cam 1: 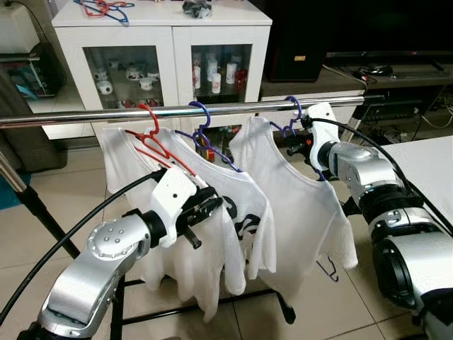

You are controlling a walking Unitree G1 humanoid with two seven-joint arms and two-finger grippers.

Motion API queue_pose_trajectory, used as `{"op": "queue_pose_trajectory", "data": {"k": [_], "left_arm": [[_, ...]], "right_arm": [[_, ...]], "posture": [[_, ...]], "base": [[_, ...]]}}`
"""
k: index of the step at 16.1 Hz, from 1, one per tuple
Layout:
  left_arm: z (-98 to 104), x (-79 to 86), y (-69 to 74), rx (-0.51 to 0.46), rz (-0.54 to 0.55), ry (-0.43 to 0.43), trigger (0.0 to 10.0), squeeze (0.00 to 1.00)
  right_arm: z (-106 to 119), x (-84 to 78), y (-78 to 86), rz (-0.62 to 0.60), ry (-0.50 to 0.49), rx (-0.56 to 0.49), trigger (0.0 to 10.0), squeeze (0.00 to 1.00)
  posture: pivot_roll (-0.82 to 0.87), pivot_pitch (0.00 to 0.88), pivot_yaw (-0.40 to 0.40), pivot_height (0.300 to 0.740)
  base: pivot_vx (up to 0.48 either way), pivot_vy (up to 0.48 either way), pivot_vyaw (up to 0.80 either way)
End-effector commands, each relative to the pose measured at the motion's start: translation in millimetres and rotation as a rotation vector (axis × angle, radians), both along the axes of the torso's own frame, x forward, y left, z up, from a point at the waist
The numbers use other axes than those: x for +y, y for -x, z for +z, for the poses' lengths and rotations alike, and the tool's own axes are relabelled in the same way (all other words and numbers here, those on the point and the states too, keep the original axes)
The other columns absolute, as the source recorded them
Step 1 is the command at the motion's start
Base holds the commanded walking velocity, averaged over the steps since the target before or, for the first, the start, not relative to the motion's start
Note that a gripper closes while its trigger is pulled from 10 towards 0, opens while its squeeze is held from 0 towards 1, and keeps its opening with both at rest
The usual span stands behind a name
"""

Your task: Hang hanger

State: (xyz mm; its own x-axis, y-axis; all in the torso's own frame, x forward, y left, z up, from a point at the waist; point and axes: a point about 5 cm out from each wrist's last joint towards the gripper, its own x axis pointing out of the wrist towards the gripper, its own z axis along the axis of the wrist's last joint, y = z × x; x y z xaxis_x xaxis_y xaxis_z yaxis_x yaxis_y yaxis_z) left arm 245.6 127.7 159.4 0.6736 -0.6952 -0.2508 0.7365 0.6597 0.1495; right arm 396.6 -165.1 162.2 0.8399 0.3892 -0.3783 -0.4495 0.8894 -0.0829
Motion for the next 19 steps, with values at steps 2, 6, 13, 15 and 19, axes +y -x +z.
{"op": "queue_pose_trajectory", "data": {"k": [2, 6, 13, 15, 19], "left_arm": [[4, -4.4, 3.6, -0.006, -0.041, 0.004, 10.0, 0.00], [7, -9.2, 6.9, 0.006, -0.084, 0.054, 10.0, 0.00], [12, -3.3, 9.8, 0.027, -0.053, 0.149, 10.0, 0.00], [11, 6.7, 7.5, -0.015, 0.033, 0.131, 10.0, 0.00], [7, 23.9, 8.6, -0.047, 0.231, 0.128, 10.0, 0.00]], "right_arm": [[2, 2.3, -1.5, 0.014, -0.006, 0.017, 10.0, 0.00], [6, 1.3, -2.6, 0.010, -0.074, -0.012, 10.0, 0.75], [23, -16.9, 33.7, 0.294, -0.189, -0.081, 10.0, 1.00], [32, -26.5, 57.4, 0.353, -0.203, -0.107, 10.0, 1.00], [47, -33.7, 103.0, 0.300, -0.221, -0.227, 10.0, 1.00]], "posture": [[0.08, 0.000, -0.044, 0.740], [0.09, 0.000, -0.043, 0.740], [0.09, 0.000, -0.009, 0.740], [0.09, 0.000, 0.004, 0.740], [0.08, 0.000, 0.016, 0.740]], "base": [[0.000, 0.000, 0.00], [0.000, 0.000, 0.00], [0.000, 0.000, 0.00], [0.000, 0.000, 0.00], [0.000, 0.000, 0.00]]}}
